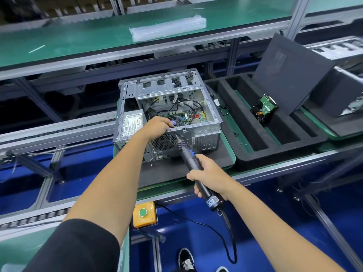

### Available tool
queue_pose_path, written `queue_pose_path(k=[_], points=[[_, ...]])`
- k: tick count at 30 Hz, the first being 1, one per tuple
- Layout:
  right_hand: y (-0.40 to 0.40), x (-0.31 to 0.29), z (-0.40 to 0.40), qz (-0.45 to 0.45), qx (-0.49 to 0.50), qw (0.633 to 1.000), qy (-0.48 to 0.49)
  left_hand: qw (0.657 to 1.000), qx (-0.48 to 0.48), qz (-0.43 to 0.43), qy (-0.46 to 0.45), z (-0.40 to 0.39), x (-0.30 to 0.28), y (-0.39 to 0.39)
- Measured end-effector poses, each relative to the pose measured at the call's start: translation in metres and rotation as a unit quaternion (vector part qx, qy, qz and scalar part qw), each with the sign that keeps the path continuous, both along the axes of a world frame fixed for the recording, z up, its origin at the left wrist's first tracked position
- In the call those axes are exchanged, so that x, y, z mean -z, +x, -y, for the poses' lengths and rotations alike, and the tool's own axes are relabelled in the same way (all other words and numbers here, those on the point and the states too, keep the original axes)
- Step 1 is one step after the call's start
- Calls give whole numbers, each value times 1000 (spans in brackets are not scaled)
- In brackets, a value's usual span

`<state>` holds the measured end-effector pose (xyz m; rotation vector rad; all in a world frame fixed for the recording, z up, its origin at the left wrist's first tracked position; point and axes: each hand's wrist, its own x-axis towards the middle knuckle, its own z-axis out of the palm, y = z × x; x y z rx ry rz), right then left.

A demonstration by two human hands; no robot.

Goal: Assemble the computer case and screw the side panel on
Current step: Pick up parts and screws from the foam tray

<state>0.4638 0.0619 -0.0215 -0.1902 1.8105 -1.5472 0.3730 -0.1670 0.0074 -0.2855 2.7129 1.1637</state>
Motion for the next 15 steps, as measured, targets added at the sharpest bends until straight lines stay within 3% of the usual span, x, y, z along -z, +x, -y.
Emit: queue_pose_path(k=[15], points=[[17,-5,16,-4,23,1000,-16,999,-4,-13,-36,-1,3,0]])
